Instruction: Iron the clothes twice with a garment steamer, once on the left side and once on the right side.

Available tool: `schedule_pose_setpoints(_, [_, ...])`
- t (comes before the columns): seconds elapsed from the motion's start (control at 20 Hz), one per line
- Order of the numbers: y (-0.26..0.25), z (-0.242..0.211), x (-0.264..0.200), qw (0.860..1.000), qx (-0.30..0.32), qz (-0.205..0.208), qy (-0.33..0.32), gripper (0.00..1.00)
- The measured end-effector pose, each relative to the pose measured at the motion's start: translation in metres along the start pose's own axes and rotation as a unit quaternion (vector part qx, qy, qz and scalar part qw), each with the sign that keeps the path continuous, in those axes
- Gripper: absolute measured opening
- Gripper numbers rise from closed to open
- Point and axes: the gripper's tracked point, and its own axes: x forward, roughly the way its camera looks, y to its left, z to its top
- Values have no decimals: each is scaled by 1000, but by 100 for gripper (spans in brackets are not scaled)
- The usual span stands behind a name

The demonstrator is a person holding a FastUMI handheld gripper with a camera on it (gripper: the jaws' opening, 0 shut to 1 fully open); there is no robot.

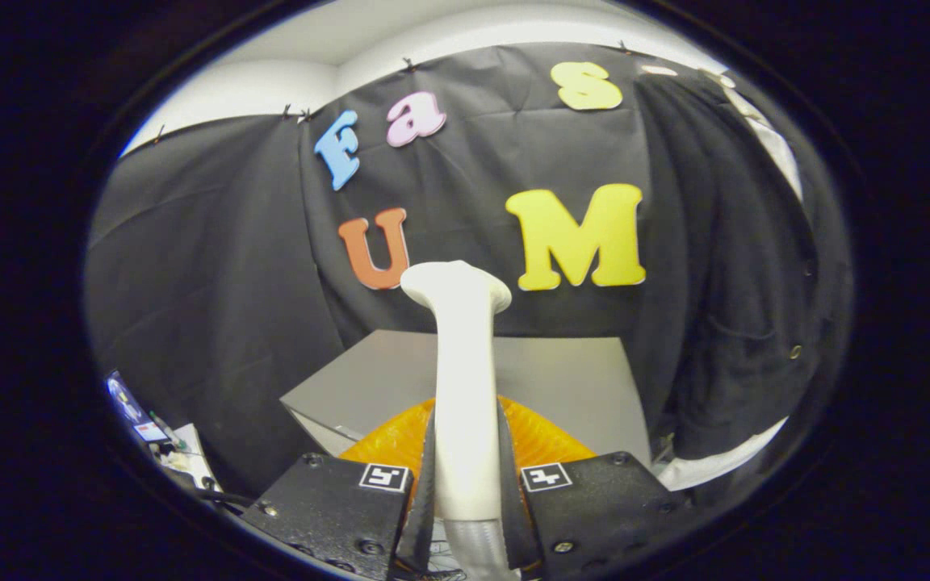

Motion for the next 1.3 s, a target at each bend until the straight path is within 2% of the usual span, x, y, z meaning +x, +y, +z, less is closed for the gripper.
schedule_pose_setpoints(0.3, [-71, 35, -103, 994, 27, -67, -76, 37])
schedule_pose_setpoints(0.6, [-161, 78, -178, 982, 52, -130, -130, 37])
schedule_pose_setpoints(0.9, [-228, 125, -190, 978, 45, -128, -159, 37])
schedule_pose_setpoints(1.1, [-261, 145, -173, 980, 25, -123, -157, 37])
schedule_pose_setpoints(1.3, [-275, 143, -151, 980, 16, -127, -152, 37])
